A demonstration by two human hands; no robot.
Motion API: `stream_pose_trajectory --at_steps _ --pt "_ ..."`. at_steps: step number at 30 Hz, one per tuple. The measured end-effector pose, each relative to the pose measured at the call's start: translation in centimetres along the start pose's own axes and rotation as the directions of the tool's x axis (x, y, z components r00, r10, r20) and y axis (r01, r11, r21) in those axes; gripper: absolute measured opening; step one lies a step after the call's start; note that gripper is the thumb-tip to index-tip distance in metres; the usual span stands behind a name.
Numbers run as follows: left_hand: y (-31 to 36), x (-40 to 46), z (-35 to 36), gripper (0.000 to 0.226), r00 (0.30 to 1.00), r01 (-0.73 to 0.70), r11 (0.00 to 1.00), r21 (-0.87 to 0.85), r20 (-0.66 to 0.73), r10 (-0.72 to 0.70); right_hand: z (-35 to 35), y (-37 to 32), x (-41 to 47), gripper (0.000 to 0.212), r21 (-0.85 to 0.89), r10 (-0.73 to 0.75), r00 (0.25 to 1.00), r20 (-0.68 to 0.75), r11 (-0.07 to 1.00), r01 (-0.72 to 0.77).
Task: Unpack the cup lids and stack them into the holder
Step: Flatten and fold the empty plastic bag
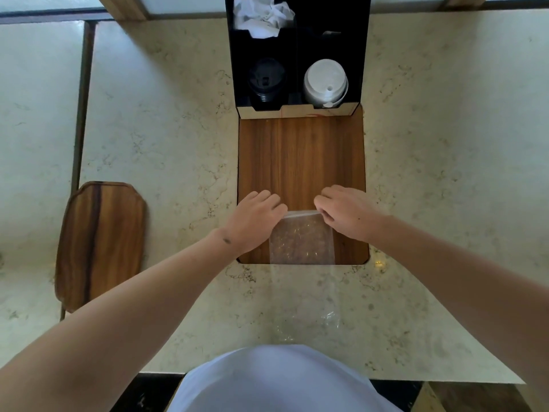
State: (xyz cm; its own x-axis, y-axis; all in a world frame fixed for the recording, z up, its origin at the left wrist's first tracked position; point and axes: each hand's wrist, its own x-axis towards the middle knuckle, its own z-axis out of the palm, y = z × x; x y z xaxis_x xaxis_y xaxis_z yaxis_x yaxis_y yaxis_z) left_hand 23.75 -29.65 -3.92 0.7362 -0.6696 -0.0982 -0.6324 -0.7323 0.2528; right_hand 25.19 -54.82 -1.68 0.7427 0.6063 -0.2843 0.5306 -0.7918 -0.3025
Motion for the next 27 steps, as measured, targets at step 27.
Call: stream_pose_trajectory --at_steps 27 --pt "1.0 -0.4 -0.8 0.011 0.943 0.327 0.917 -0.228 0.134 -0.303 1.2 -0.8 -0.3 0.002 0.175 0.183 0.979 0.092 0.965 -0.197"
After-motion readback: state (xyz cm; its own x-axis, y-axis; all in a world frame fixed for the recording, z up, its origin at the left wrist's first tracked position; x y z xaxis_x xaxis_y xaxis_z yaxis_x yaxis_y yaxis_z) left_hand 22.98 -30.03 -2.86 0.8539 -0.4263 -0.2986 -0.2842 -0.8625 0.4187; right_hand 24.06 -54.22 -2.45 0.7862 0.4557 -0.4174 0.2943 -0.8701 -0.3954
